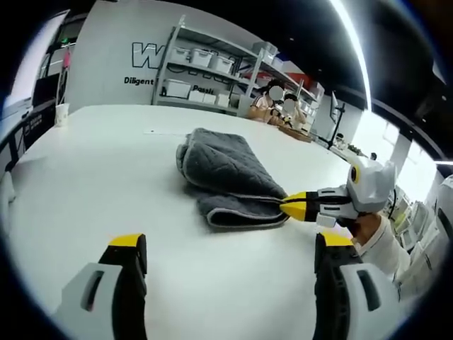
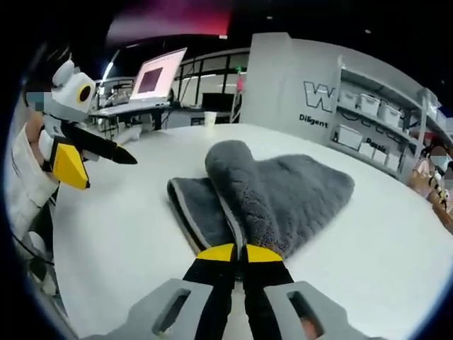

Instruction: Open the folded towel by lifting each exposed corner and separating the folded layers until the towel lies flat within the target outline without major curled edges

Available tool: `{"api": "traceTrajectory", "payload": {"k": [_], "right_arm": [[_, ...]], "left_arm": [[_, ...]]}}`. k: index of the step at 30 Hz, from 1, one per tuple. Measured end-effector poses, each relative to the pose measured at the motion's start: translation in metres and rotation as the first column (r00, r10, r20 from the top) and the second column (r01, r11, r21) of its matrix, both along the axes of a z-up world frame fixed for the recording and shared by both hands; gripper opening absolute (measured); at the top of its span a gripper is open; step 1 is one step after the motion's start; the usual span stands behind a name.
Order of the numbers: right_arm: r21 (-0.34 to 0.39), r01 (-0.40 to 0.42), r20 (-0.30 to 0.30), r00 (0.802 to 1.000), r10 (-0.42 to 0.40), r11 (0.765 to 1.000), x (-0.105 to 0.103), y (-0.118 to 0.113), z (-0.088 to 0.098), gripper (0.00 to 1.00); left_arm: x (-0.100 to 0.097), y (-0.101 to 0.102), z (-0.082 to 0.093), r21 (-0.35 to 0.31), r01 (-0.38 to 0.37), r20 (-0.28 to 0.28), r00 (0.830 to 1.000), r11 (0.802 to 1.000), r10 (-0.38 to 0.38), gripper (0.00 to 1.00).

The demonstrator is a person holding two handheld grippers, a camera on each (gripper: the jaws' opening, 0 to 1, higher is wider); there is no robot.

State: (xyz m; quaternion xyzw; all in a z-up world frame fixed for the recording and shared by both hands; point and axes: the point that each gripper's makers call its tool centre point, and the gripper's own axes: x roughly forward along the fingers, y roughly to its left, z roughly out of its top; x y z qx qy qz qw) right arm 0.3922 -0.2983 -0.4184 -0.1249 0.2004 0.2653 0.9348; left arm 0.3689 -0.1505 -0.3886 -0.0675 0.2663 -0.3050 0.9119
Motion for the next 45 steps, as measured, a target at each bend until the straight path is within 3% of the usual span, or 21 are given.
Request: {"api": "traceTrajectory", "payload": {"k": [23,45], "right_arm": [[0.004,0.085,0.035,0.996,-0.085,0.996,0.004,-0.044,0.004,0.0],[-0.013,0.138,0.054,0.989,-0.137,0.99,0.014,-0.071,0.002,0.0]], "left_arm": [[-0.001,-0.009,-0.001,0.016,0.027,-0.005,1.0,0.999,-0.027,0.97],[-0.003,-0.011,-0.003,0.018,0.033,-0.01,0.999,0.999,-0.033,0.97]]}}
